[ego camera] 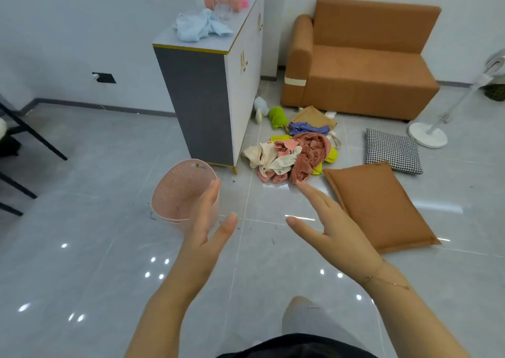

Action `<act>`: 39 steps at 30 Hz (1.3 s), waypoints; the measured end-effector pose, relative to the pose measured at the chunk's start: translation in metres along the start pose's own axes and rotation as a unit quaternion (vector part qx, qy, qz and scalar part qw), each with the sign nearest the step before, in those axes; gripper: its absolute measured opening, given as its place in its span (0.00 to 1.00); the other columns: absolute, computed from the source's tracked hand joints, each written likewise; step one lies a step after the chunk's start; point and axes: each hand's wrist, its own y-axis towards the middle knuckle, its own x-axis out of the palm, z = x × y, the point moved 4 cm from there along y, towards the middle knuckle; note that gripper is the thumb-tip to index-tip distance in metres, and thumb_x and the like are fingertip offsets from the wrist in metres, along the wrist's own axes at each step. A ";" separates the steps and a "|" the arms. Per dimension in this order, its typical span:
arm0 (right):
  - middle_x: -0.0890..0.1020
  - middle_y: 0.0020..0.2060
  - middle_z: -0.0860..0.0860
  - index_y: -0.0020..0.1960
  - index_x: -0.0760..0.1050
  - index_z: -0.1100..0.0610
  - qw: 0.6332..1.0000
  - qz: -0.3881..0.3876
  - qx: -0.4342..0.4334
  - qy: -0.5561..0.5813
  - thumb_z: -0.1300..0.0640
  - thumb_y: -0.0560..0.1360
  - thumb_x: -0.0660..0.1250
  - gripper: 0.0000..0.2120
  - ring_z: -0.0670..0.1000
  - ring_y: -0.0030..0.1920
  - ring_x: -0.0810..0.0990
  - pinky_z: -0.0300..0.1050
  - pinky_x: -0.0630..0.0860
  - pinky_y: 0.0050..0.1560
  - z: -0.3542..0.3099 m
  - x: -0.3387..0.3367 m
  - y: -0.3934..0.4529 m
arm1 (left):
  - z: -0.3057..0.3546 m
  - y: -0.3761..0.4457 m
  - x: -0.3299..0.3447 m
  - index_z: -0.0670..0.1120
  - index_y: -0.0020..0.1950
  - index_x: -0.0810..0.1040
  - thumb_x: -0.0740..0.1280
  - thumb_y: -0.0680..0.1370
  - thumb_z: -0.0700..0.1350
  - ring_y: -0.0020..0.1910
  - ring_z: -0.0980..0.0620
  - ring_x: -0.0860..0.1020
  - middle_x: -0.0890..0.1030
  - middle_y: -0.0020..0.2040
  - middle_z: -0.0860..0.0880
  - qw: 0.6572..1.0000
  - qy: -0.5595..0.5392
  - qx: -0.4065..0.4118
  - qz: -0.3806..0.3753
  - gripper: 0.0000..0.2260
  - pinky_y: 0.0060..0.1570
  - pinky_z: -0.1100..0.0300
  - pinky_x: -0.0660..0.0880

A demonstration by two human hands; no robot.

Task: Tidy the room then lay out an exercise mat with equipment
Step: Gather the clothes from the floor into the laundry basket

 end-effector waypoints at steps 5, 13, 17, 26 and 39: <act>0.76 0.58 0.36 0.67 0.70 0.43 0.997 -0.047 0.055 -0.009 0.46 0.75 0.66 0.20 0.39 0.58 0.75 0.34 0.71 0.52 0.021 0.032 0.050 | -0.030 0.041 -0.020 0.62 0.66 0.70 0.66 0.78 0.46 0.64 0.66 0.71 0.74 0.64 0.64 0.999 0.029 -0.032 0.000 0.19 0.66 0.62 0.67; 0.79 0.52 0.41 0.63 0.74 0.46 0.983 -0.157 0.092 0.002 0.47 0.77 0.61 0.15 0.44 0.53 0.78 0.40 0.74 0.52 0.052 0.099 0.198 | -0.086 0.162 -0.053 0.60 0.54 0.79 0.65 0.79 0.40 0.53 0.67 0.77 0.82 0.51 0.64 0.987 0.087 -0.133 -0.007 0.14 0.53 0.71 0.70; 0.78 0.59 0.46 0.67 0.71 0.49 0.949 -0.285 0.111 -0.075 0.47 0.78 0.59 0.18 0.48 0.58 0.76 0.43 0.71 0.57 0.060 0.134 0.274 | -0.111 0.232 -0.072 0.58 0.52 0.78 0.64 0.79 0.39 0.50 0.68 0.77 0.82 0.51 0.60 0.978 0.099 -0.182 -0.028 0.13 0.55 0.69 0.71; 0.78 0.59 0.49 0.67 0.71 0.52 0.923 -0.347 0.150 -0.076 0.48 0.79 0.59 0.18 0.51 0.58 0.76 0.44 0.72 0.58 0.070 0.212 0.398 | -0.181 0.350 -0.124 0.50 0.56 0.78 0.63 0.79 0.37 0.51 0.60 0.77 0.81 0.52 0.54 0.964 0.054 -0.257 -0.032 0.10 0.50 0.74 0.71; 0.77 0.56 0.52 0.65 0.74 0.56 0.865 -0.252 0.424 0.089 0.56 0.78 0.62 0.16 0.51 0.57 0.75 0.42 0.70 0.62 0.167 0.430 0.480 | -0.435 0.463 -0.156 0.45 0.57 0.80 0.72 0.67 0.44 0.56 0.44 0.77 0.80 0.54 0.48 0.854 0.449 -0.112 -0.238 0.18 0.51 0.51 0.76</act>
